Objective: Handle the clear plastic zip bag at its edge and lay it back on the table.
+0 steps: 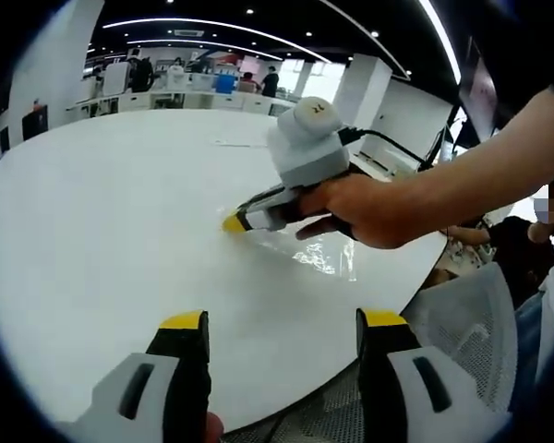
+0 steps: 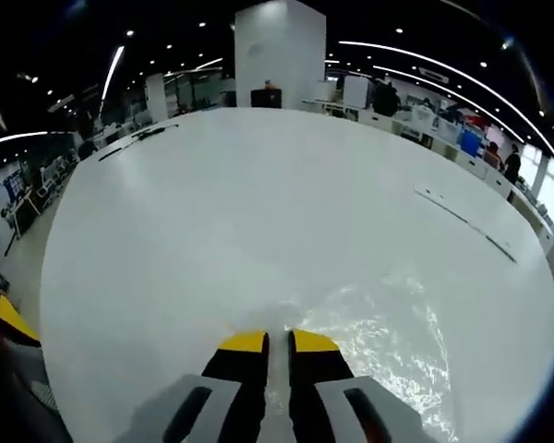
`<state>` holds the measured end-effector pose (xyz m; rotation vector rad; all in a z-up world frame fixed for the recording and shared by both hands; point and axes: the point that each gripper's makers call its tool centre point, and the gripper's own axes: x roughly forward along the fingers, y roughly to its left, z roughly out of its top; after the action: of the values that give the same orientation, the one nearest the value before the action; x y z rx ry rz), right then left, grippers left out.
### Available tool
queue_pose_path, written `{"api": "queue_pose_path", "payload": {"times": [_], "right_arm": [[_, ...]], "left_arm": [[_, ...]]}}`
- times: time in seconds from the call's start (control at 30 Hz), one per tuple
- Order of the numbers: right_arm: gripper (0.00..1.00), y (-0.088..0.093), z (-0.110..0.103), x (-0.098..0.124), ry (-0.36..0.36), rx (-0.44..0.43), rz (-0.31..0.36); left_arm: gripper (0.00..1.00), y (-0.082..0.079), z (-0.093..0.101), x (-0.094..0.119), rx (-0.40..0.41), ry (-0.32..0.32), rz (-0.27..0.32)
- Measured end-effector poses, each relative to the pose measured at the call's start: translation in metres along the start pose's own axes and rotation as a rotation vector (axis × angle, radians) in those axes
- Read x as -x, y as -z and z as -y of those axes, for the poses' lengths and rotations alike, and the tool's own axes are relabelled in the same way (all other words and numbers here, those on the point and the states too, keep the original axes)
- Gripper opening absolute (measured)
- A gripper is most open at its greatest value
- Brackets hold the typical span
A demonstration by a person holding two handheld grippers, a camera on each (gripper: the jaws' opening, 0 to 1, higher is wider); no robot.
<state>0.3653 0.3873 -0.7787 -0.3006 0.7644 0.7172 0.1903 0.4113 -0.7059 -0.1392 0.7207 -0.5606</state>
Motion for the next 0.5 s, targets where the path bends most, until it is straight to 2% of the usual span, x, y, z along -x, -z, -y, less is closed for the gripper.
{"api": "queue_pose_path", "payload": {"times": [0.03,0.3,0.5], "right_arm": [[0.00,0.000,0.000,0.000,-0.002,0.003,-0.005],[0.00,0.007,-0.004,0.007,-0.013,-0.018,-0.035],[0.00,0.013,-0.011,0.021,-0.032,0.023,-0.036]], "left_arm": [[0.64,0.000,0.000,0.000,0.000,0.000,0.000],[0.63,-0.001,0.001,0.001,0.002,0.001,0.000],[0.62,0.000,-0.003,0.001,0.018,-0.013,-0.006]]}}
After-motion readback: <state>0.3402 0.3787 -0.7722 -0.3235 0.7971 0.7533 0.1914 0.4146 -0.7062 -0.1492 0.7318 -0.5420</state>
